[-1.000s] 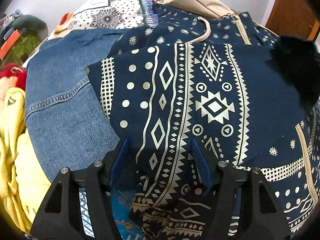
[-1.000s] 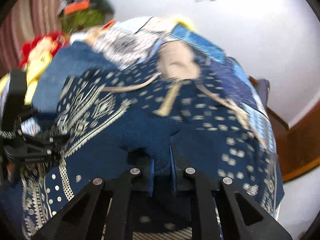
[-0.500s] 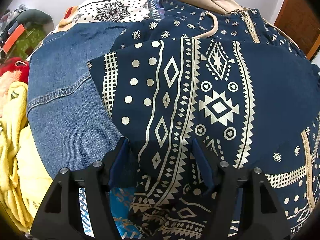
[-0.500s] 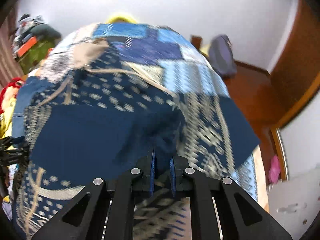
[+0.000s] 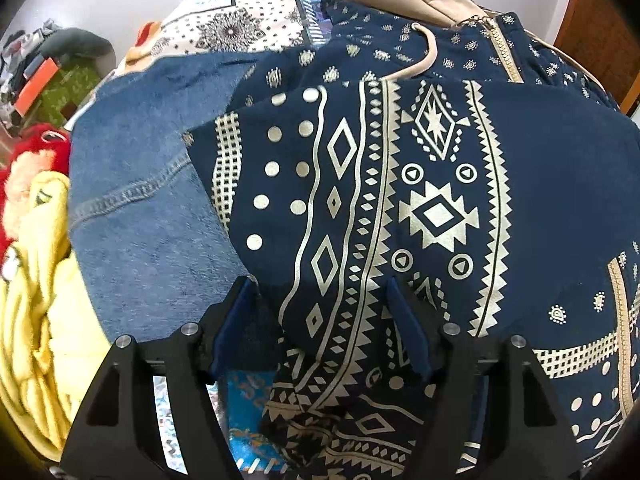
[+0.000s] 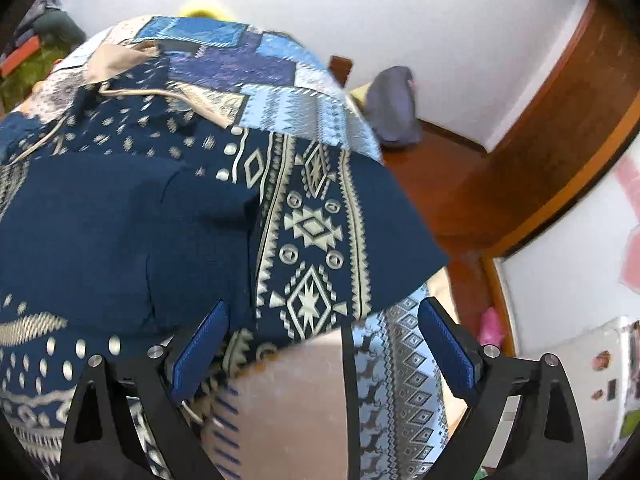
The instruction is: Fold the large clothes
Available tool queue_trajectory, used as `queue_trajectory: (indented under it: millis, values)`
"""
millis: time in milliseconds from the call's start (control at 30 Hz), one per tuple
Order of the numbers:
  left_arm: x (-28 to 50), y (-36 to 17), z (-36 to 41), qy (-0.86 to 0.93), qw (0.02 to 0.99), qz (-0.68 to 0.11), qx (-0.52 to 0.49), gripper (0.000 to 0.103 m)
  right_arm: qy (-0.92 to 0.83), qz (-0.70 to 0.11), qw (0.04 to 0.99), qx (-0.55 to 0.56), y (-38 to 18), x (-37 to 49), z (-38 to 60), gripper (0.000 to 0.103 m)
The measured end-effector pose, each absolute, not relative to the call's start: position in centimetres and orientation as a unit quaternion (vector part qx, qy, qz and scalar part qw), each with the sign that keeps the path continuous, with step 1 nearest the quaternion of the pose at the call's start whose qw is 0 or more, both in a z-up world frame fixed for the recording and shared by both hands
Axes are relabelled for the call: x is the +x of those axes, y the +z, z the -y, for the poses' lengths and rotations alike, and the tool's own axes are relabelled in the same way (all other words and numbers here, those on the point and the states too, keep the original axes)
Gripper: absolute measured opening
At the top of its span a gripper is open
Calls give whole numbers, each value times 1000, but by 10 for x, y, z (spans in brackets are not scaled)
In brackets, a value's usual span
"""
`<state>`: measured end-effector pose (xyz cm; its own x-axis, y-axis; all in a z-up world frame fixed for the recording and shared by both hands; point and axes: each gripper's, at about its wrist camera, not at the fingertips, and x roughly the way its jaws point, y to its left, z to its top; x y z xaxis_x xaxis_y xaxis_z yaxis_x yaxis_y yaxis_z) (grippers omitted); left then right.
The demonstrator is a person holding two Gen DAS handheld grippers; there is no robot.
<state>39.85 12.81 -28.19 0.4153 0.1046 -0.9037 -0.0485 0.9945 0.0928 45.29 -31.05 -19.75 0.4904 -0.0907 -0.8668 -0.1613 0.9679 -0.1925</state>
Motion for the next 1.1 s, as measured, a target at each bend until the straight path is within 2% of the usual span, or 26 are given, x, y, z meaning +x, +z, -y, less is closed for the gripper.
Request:
queue_trajectory:
  millis: [333,500,867,933,1100]
  values:
    - [412,-201,-81,9,884,-467,26,68,45,-478,877,-1,-154,432,375,94]
    - [435,-189,-48,-28,889,-457,16,72,25,-484,874,32,-152,455,401,94]
    - [481,-209,20,-98,881,-462,12,72,21,-548,817,180,-225,526,454,92]
    - [485,-211,24,-104,881,-461,7,72,16,-554,806,207,-241,537,461,81]
    - [490,-214,30,-108,883,-457,8,73,1,-540,805,247,-256,552,467,77]
